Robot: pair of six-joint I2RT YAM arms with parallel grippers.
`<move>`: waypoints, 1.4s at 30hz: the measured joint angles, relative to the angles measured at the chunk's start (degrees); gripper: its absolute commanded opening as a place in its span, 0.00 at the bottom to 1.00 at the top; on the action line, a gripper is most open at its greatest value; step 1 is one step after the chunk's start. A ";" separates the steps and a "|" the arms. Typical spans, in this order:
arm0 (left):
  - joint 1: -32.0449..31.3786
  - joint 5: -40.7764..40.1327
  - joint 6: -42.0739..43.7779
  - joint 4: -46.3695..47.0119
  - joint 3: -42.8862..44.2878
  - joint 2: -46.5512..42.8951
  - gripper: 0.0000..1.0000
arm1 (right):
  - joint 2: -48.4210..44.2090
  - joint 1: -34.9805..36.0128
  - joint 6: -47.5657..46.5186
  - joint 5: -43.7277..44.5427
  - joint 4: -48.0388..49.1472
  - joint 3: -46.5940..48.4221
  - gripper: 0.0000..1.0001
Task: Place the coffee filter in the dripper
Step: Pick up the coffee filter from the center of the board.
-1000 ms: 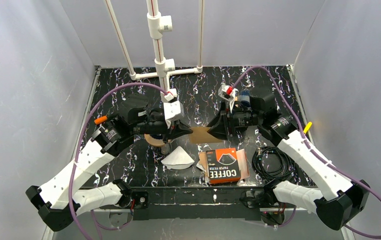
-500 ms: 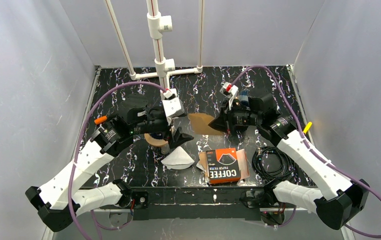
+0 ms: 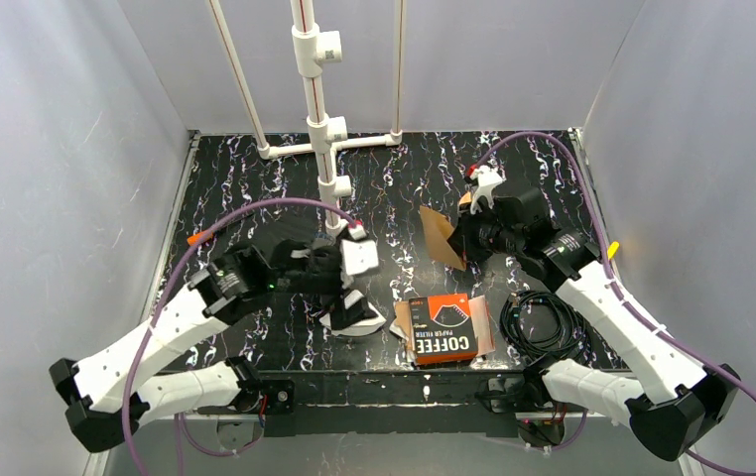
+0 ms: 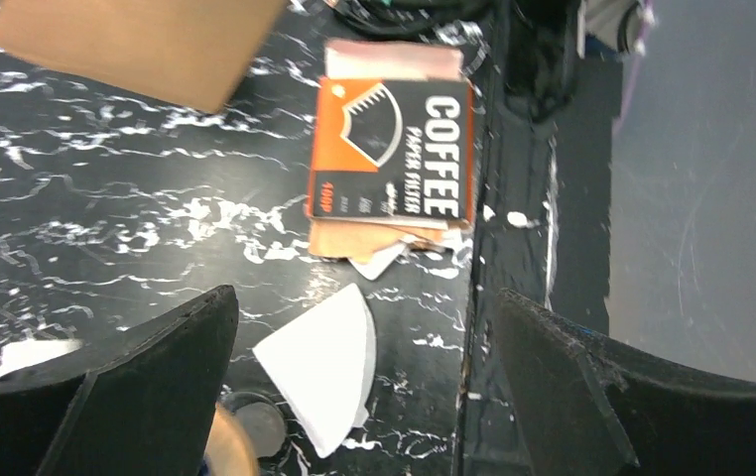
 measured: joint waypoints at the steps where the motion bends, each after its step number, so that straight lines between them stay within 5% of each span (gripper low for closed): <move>1: -2.10 -1.22 0.81 -0.87 -0.17 0.76 0.98 | 0.00 0.00 0.81 1.16 -0.85 0.22 0.01; 16: -17.16 -26.69 3.65 -2.49 -6.51 20.22 0.93 | -1.11 0.00 6.78 11.96 -8.37 1.60 0.01; 24: -18.43 -40.11 2.58 -1.75 -7.17 29.22 0.85 | -1.11 0.00 7.39 11.63 -9.84 2.14 0.01; 33: -18.47 -45.13 1.14 -1.20 -7.82 33.86 0.84 | -2.03 0.00 7.80 11.58 -11.23 2.19 0.01; 42: -18.58 -46.77 -1.92 -1.51 -7.82 38.01 0.44 | -2.05 0.00 7.96 11.43 -12.46 2.67 0.01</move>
